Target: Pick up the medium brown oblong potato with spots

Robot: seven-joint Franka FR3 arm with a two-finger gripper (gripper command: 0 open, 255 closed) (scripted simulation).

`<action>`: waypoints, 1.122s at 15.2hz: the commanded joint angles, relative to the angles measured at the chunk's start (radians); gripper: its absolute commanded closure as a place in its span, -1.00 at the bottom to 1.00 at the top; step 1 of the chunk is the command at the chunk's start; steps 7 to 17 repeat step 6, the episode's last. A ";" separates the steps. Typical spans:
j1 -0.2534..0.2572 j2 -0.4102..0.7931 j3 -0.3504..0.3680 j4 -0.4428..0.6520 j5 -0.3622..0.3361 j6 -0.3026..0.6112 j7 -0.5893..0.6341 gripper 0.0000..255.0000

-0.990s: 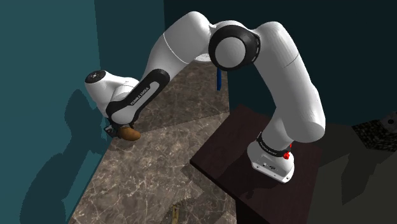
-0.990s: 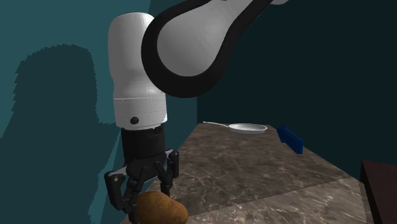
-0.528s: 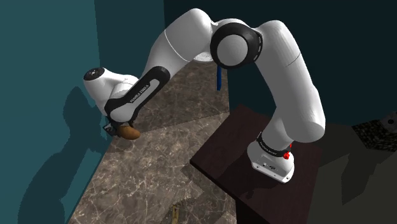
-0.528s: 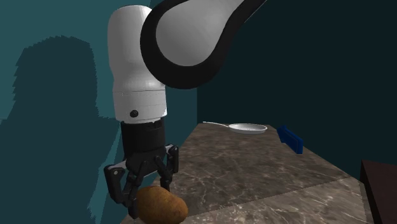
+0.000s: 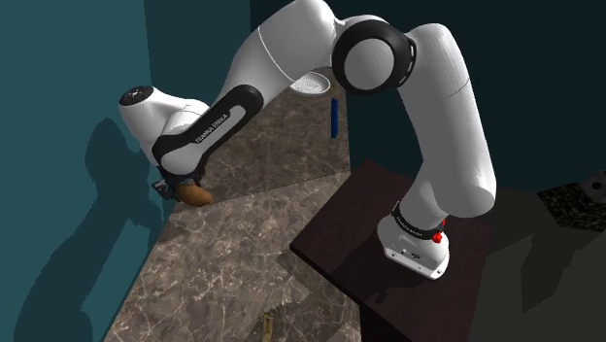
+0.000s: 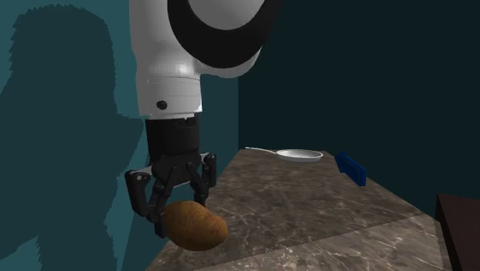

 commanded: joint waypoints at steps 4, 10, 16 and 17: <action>-0.006 -0.042 0.011 0.003 0.014 -0.044 -0.008 1.00; -0.006 -0.043 0.012 0.003 0.014 -0.045 -0.009 1.00; -0.006 -0.043 0.012 0.003 0.014 -0.045 -0.009 1.00; -0.006 -0.043 0.012 0.003 0.014 -0.045 -0.009 1.00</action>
